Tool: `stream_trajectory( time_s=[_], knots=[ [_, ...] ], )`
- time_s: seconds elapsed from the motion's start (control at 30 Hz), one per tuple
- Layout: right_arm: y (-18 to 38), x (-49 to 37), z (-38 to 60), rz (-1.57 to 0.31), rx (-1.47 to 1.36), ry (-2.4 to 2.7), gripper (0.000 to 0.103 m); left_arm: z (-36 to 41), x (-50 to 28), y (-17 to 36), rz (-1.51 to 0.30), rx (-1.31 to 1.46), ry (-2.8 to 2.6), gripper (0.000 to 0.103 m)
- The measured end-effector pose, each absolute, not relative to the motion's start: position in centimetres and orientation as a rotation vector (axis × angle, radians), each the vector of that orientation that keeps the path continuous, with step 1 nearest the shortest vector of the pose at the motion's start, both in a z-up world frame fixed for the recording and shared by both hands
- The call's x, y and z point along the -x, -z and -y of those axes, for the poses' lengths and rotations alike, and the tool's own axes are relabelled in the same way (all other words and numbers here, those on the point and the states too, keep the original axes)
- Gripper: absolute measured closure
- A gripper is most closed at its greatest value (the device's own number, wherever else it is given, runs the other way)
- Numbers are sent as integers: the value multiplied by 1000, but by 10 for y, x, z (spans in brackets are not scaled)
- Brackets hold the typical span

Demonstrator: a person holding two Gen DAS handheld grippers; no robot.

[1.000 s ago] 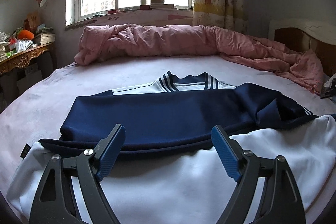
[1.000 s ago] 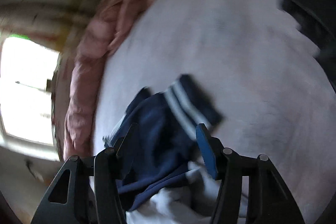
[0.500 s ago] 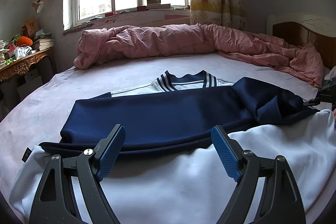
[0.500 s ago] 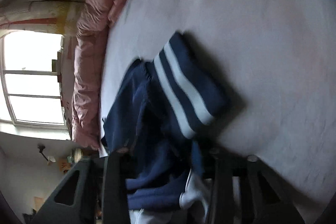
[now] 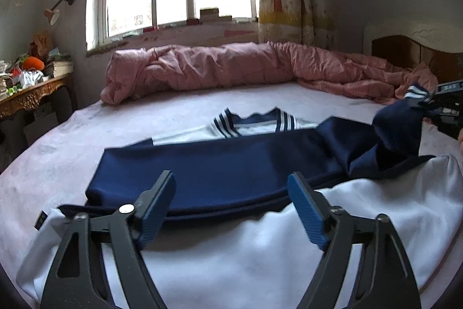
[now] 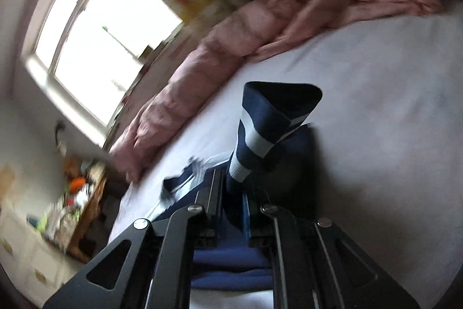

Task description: Fold large clothes

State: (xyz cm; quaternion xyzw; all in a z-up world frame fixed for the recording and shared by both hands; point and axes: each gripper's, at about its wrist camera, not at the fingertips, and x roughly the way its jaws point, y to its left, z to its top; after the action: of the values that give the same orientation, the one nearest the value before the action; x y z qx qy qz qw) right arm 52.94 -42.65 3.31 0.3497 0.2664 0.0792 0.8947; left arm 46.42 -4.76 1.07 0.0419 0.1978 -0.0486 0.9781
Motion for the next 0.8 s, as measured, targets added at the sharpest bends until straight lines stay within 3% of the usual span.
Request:
stream_trajectory(
  time_s=[0.2, 0.4, 0.5, 0.57, 0.73, 0.8],
  knots=[
    [-32, -542, 353, -648, -553, -238, 91, 37, -465, -17, -383, -58, 65, 45],
    [-14, -552, 303, -793, -415, -283, 88, 44, -464, -14, -385, -90, 73, 47],
    [-11, -551, 316, -806, -505, -292, 76, 49, -462, -14, -378, -110, 79, 47],
    [-17, -545, 331, -773, -561, -296, 51, 51, -460, -14, -377, -117, 85, 46],
    [-46, -525, 364, -680, -615, -292, 51, 59, -455, -22, -398, -76, 189, 45],
    [-53, -517, 381, -649, -659, -244, 51, 69, -452, -27, -411, -67, 256, 37]
  ],
)
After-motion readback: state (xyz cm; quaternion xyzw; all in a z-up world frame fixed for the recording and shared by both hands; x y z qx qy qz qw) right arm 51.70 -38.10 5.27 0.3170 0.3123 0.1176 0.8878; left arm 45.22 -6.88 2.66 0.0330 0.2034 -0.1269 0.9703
